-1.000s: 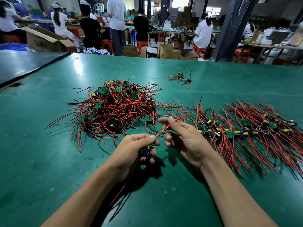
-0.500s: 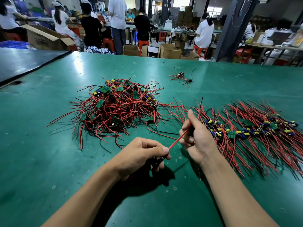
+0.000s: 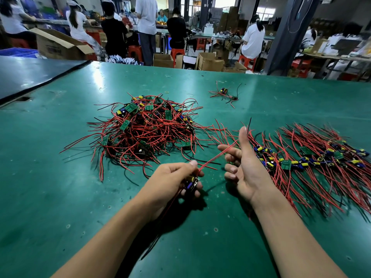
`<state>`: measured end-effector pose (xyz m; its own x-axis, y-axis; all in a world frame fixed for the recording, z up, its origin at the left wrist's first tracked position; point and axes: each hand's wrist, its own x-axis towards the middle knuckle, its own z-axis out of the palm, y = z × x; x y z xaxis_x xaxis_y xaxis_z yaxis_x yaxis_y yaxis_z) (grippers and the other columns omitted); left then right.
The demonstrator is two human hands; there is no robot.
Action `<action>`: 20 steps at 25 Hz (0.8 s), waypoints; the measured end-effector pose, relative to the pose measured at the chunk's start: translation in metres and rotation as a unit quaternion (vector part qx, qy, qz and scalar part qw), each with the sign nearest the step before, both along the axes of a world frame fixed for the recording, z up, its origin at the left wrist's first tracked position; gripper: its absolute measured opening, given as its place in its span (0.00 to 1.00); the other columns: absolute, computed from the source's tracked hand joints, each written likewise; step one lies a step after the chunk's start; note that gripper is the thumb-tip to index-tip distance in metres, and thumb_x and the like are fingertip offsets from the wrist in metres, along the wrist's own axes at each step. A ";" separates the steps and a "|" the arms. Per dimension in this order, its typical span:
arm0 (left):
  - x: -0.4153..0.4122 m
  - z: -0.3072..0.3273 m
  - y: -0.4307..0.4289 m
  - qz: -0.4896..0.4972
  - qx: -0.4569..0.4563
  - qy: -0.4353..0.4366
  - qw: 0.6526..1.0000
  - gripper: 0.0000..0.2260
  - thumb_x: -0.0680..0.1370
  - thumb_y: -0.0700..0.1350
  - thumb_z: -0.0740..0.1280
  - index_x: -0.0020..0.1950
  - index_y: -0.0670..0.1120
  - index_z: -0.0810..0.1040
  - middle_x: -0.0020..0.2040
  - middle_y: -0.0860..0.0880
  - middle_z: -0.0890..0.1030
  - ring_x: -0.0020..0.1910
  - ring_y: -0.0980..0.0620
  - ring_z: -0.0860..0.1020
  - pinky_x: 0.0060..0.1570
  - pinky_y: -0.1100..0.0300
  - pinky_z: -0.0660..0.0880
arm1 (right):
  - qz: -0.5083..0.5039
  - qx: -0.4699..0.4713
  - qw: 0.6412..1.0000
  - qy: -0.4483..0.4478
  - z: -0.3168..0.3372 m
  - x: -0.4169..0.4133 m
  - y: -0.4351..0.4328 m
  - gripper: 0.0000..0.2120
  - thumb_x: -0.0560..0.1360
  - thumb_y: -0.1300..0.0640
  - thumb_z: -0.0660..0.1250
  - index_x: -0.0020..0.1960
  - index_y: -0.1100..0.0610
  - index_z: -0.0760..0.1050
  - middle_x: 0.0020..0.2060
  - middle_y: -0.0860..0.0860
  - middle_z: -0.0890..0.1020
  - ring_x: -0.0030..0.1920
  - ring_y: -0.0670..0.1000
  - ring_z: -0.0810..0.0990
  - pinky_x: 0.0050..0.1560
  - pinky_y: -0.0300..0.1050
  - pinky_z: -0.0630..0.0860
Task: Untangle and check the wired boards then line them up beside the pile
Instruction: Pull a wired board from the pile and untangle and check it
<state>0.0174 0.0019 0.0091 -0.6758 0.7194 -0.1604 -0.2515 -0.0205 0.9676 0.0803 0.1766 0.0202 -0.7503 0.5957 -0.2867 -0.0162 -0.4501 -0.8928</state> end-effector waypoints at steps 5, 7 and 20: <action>-0.004 0.005 0.002 0.024 0.027 -0.094 0.995 0.28 0.76 0.64 0.58 0.57 0.41 0.78 0.50 0.39 0.85 0.43 0.42 0.83 0.37 0.55 0.80 | 0.011 0.058 0.998 0.010 -0.001 -0.001 -0.005 0.39 0.58 0.27 0.71 0.52 0.59 0.82 0.32 0.46 0.71 0.24 0.44 0.64 0.21 0.37 0.62; -0.005 0.005 0.002 0.017 0.036 -0.096 0.995 0.30 0.76 0.66 0.54 0.60 0.42 0.76 0.53 0.41 0.84 0.48 0.41 0.82 0.43 0.52 0.79 | 0.033 0.121 0.992 0.016 0.000 -0.001 -0.010 0.31 0.62 0.31 0.73 0.50 0.57 0.82 0.31 0.45 0.73 0.25 0.45 0.66 0.23 0.37 0.65; -0.008 -0.002 0.006 0.033 0.041 -0.091 0.994 0.34 0.74 0.68 0.52 0.70 0.47 0.73 0.64 0.45 0.79 0.62 0.46 0.79 0.59 0.48 0.77 | -0.075 0.555 0.825 -0.076 -0.003 0.002 -0.017 0.13 0.73 0.61 0.72 0.57 0.53 0.79 0.52 0.51 0.79 0.49 0.50 0.79 0.57 0.45 0.76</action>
<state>0.0097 0.0078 0.0073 -0.6868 0.6906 -0.2267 -0.4176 -0.1197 0.9007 0.0820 0.1595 0.0167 -0.6495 0.6375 0.4144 0.1523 0.6430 -0.7506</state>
